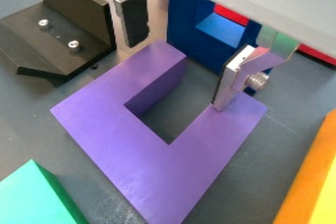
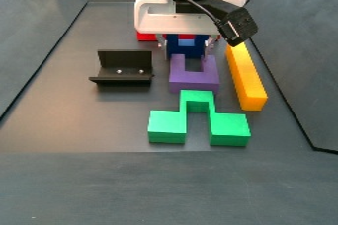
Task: Pick up the purple object. Move up. Place the purple object on the fixture. Regrasp the purple object. Move to above the board. Insert the purple object.
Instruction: Pick up the purple object.
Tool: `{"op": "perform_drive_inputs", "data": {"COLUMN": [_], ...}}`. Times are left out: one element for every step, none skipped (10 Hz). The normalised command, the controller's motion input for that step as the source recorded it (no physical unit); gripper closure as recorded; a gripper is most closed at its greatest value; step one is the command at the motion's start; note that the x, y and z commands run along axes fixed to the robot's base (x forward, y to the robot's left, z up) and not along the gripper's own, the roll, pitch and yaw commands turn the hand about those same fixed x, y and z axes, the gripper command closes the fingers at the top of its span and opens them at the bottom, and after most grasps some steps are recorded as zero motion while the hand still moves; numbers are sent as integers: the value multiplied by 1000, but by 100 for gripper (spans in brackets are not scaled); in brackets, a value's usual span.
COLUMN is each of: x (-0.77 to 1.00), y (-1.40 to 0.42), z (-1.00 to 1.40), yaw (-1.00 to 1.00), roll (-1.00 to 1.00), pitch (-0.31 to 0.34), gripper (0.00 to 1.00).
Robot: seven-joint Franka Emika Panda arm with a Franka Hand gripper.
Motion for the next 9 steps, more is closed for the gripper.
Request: {"op": "perform_drive_inputs", "data": {"x": [114, 154, 189, 243, 280, 229, 0, 0, 0], "y": [0, 0, 0, 0, 0, 0, 0, 37, 14], "z": [-234, -277, -274, -246, -231, -249, -246, -51, -6], "yaw": [-17, 0, 0, 0, 0, 0, 0, 0, 0], "roll": [0, 0, -7, -30, -44, -29, 0, -9, 0], "pitch": [-56, -80, -99, -107, -104, -99, -74, -43, -16], "gripper": [0, 0, 0, 0, 0, 0, 0, 0, 0]}}
